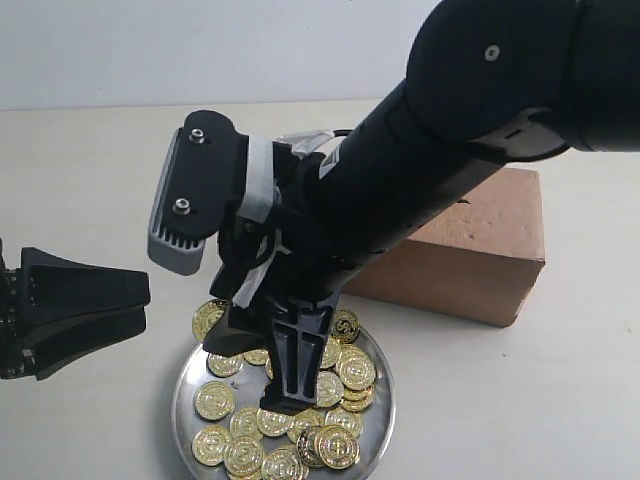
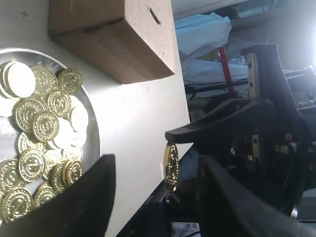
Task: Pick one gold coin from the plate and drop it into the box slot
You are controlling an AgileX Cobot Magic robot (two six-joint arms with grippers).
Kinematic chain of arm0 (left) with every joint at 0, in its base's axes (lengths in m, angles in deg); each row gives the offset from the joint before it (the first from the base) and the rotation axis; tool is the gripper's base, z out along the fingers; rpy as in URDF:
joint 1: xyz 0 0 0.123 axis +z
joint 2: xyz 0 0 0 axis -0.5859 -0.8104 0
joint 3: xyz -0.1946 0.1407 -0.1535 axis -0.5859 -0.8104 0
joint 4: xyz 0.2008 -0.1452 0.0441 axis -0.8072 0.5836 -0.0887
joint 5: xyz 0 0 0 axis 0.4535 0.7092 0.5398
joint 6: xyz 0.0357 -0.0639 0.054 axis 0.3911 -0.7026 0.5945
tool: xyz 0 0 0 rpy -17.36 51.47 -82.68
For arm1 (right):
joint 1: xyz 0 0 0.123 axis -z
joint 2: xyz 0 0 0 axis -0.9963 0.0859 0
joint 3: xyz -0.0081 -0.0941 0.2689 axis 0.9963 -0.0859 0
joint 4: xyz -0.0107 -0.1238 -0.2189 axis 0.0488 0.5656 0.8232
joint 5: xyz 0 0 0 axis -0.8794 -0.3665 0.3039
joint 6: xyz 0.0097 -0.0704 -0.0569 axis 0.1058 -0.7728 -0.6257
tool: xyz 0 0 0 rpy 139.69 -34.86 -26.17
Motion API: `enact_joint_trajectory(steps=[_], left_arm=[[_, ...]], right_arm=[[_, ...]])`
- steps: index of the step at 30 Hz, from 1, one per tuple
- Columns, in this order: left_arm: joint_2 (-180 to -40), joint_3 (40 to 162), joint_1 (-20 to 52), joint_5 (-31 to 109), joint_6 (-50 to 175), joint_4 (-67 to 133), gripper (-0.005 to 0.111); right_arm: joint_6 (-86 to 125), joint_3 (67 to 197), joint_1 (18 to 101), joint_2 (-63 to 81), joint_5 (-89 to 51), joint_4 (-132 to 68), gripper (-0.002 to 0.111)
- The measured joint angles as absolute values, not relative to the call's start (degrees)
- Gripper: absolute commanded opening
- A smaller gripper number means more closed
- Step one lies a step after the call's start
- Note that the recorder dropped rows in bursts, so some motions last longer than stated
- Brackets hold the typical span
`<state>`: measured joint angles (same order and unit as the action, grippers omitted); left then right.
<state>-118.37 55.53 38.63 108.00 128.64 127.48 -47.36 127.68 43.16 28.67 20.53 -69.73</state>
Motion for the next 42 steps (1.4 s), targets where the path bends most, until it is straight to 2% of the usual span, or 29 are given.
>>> enact_joint_trajectory(steps=[6, 18, 26, 31, 42], left_arm=[[-118.5, 57.29, 33.6, 108.0, 129.66, 128.1, 0.049], [-118.5, 58.56, 32.9, 108.34, 128.55, 128.1, 0.045], [-118.5, 58.56, 32.9, 108.34, 126.21, 128.32, 0.024], [-118.5, 58.56, 32.87, 108.34, 124.95, 128.76, 0.034], [-118.5, 58.56, 32.87, 108.34, 124.46, 129.62, 0.034]], right_arm=[[-47.36, 127.68, 43.16, 28.67, 20.21, -73.65, 0.024], [-47.36, 127.68, 43.16, 27.71, 17.86, -74.88, 0.024], [-47.36, 127.68, 43.16, 27.71, 16.36, -75.6, 0.024], [-47.36, 127.68, 43.16, 27.71, 15.85, -75.6, 0.024], [-47.36, 127.68, 43.16, 27.71, 15.35, -75.63, 0.024]])
